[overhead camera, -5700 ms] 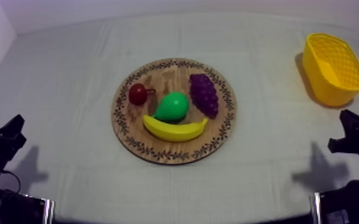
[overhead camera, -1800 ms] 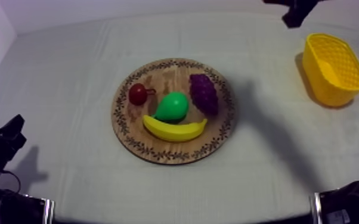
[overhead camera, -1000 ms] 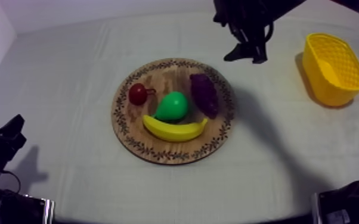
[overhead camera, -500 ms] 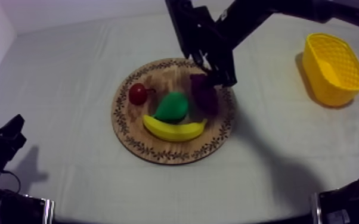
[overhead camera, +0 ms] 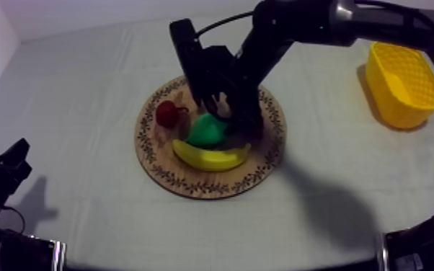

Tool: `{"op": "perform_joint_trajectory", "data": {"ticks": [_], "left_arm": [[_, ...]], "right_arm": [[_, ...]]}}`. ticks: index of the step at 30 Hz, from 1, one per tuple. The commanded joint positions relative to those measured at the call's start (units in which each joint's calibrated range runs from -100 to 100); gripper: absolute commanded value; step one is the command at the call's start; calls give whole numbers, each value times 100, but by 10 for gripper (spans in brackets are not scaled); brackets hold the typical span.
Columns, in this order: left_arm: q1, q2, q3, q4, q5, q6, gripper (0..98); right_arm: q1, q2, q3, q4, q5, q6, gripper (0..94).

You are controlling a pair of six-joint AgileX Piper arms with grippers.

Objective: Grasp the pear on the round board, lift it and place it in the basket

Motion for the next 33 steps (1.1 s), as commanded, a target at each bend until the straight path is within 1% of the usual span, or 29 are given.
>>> {"op": "perform_joint_trajectory", "data": {"ticks": [1, 23, 25, 30, 33], "left_arm": [[1, 0, 2, 2, 1, 0, 1], [1, 0, 2, 2, 1, -1, 1], [1, 0, 2, 2, 1, 0, 1], [1, 0, 2, 2, 1, 1, 1], [1, 0, 2, 2, 1, 0, 1]], "right_arm": [[-13, 89, -34, 12, 1, -11, 677], [-179, 929, -471, 128, -309, -212, 658], [-190, 981, -465, 138, -336, -213, 631], [-202, 1061, -436, 127, -424, -235, 503], [-201, 1073, -419, 124, -492, -269, 447]]}}
